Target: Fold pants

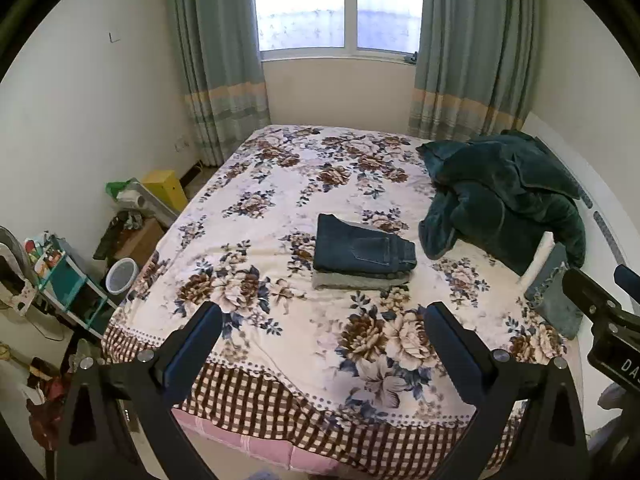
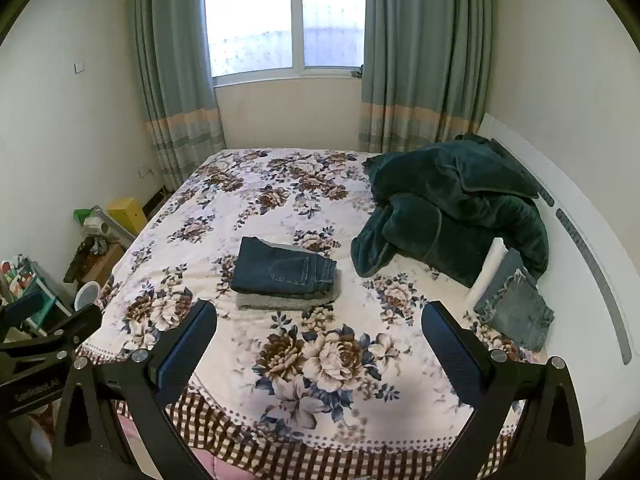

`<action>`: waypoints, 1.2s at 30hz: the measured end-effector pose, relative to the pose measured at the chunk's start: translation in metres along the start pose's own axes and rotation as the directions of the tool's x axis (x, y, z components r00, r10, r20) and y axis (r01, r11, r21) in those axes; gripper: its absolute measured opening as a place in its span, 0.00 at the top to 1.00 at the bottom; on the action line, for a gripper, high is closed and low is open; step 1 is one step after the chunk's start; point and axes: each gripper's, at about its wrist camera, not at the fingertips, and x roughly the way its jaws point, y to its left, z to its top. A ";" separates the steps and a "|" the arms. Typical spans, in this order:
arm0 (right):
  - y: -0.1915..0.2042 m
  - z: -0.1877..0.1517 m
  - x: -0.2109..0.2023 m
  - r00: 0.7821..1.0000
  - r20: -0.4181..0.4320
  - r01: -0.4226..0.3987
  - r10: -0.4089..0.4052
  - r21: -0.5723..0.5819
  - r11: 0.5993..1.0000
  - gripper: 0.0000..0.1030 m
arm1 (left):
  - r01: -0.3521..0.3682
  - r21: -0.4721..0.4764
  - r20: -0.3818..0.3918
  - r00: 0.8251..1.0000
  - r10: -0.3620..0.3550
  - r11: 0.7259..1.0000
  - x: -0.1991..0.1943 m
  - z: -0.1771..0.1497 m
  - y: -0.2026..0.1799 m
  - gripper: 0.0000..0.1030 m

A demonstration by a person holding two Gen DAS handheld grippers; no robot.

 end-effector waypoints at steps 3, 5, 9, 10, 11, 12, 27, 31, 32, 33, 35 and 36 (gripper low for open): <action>0.001 -0.001 0.003 1.000 -0.001 -0.006 0.006 0.004 1.000 0.00 | -0.007 -0.001 0.011 1.000 0.007 1.000 -0.003 -0.001 0.001 0.00; 0.000 -0.002 0.003 1.000 -0.002 -0.010 0.010 0.007 1.000 0.00 | -0.003 -0.001 0.012 1.000 0.003 1.000 -0.004 0.000 0.002 0.00; 0.003 -0.004 0.002 1.000 0.001 -0.011 0.011 -0.004 1.000 0.00 | -0.005 0.000 0.015 1.000 0.005 1.000 -0.005 0.001 0.003 0.00; 0.004 -0.003 0.002 1.000 0.001 -0.011 0.011 -0.003 1.000 0.00 | -0.004 0.000 0.014 1.000 0.004 1.000 -0.005 0.001 0.003 0.00; 0.004 -0.004 0.002 1.000 0.002 -0.010 0.010 -0.006 1.000 0.00 | -0.004 0.003 0.015 1.000 0.004 1.000 -0.005 0.002 0.003 0.00; 0.004 -0.004 0.002 1.000 0.001 -0.010 0.010 -0.008 1.000 0.00 | -0.006 0.002 0.014 1.000 0.006 1.000 -0.004 0.001 0.003 0.00; 0.009 -0.003 0.002 1.000 0.001 -0.013 0.013 -0.018 1.000 0.00 | -0.010 0.000 0.037 0.999 0.010 1.000 -0.013 0.013 0.001 0.00; 0.010 -0.003 0.003 1.000 0.003 -0.014 0.014 -0.025 1.000 0.00 | -0.013 0.000 0.047 0.999 0.012 1.000 -0.015 0.012 0.003 0.00; 0.010 -0.003 0.003 1.000 0.002 -0.016 0.016 -0.026 1.000 0.00 | -0.015 -0.001 0.049 0.999 0.015 1.000 -0.015 0.011 0.003 0.00; 0.010 -0.003 0.003 1.000 0.000 -0.017 0.017 -0.025 1.000 0.00 | -0.014 -0.003 0.051 0.999 0.014 1.000 -0.016 0.011 0.004 0.00; 0.010 -0.003 0.003 1.000 0.004 -0.015 0.015 -0.028 0.999 0.00 | -0.012 -0.004 0.055 0.998 0.013 1.000 -0.017 0.011 0.005 0.00; 0.010 -0.003 0.003 1.000 0.004 -0.013 0.013 -0.028 1.000 0.00 | -0.014 -0.004 0.057 0.998 0.014 1.000 -0.018 0.012 0.005 0.00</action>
